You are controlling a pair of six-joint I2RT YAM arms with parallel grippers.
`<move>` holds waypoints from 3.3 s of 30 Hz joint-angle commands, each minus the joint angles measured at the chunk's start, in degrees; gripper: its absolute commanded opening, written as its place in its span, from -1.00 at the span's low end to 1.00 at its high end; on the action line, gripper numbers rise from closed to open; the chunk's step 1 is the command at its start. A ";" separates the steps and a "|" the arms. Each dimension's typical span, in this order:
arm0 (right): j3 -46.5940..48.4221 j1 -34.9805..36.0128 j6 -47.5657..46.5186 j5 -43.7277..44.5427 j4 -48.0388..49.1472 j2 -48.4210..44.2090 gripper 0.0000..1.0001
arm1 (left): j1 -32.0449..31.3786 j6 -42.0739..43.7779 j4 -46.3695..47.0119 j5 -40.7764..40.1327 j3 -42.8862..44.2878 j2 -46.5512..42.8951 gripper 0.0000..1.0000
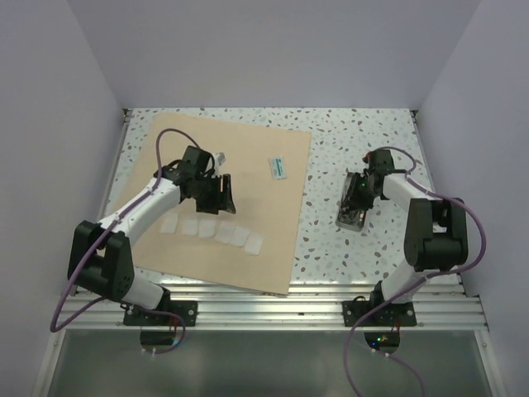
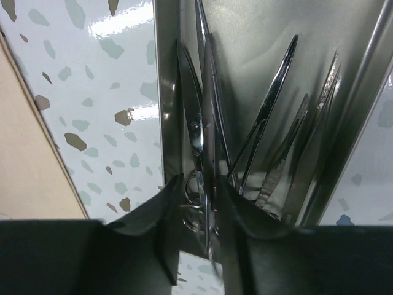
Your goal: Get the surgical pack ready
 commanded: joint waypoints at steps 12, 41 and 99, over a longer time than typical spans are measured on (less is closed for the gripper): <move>13.11 -0.10 -0.82 10.46 -16.07 -2.31 0.36 | -16.91 -9.05 -7.76 -20.65 11.89 7.23 0.19; 7.58 10.98 -0.20 -4.82 -22.32 -17.70 0.47 | 1.97 -6.32 -14.35 -41.56 1.71 2.05 0.00; 0.81 10.19 -0.38 -7.72 -22.41 -22.54 0.58 | -42.32 -27.78 -26.14 -43.07 26.59 30.88 -0.18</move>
